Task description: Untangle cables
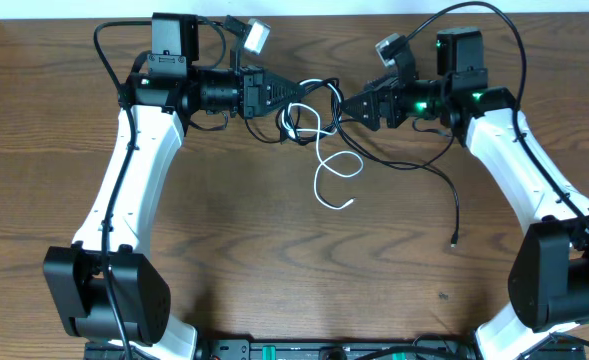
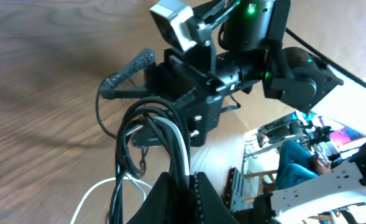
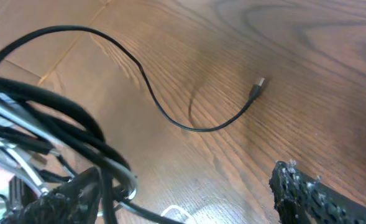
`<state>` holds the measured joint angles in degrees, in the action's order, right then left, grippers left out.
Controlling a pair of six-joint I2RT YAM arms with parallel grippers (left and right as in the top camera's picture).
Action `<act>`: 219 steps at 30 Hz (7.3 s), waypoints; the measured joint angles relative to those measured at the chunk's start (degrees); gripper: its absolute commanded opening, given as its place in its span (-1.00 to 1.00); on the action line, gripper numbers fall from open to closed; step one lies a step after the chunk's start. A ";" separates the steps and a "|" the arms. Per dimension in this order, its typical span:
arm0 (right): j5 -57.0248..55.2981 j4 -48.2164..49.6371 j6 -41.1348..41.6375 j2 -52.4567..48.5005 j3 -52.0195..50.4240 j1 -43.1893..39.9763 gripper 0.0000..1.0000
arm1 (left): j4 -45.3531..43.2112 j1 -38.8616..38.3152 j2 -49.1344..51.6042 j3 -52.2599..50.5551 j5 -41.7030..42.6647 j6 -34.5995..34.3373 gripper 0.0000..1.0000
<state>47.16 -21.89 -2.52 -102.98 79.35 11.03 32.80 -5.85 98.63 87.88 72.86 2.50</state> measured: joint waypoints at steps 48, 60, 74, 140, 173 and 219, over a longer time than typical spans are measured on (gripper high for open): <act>-25.88 19.15 35.69 -0.50 0.00 7.41 0.20 | 0.74 -2.10 0.15 -0.15 3.21 -0.98 -0.85; -19.63 6.03 32.76 -0.72 0.09 3.69 0.27 | 1.25 -4.85 0.17 -1.99 -23.02 -0.59 -0.85; -0.17 10.82 38.29 -0.72 0.11 2.10 0.25 | -1.51 -5.57 0.17 -2.03 -33.00 -2.95 -0.85; -16.35 15.43 48.15 -7.28 0.44 12.94 -0.98 | -1.55 -7.61 0.26 -2.21 -34.12 -10.95 -0.85; 8.50 0.50 28.63 12.41 0.44 -13.16 -0.08 | -0.87 -5.35 0.26 -2.25 -47.08 -9.86 -0.85; 10.25 39.30 52.02 -10.64 0.42 7.54 -0.98 | -15.06 -5.20 0.26 -2.25 -27.50 -29.73 -0.85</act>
<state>57.41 17.41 49.50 -113.62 79.77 18.57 17.74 -11.05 98.89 85.62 45.36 -27.22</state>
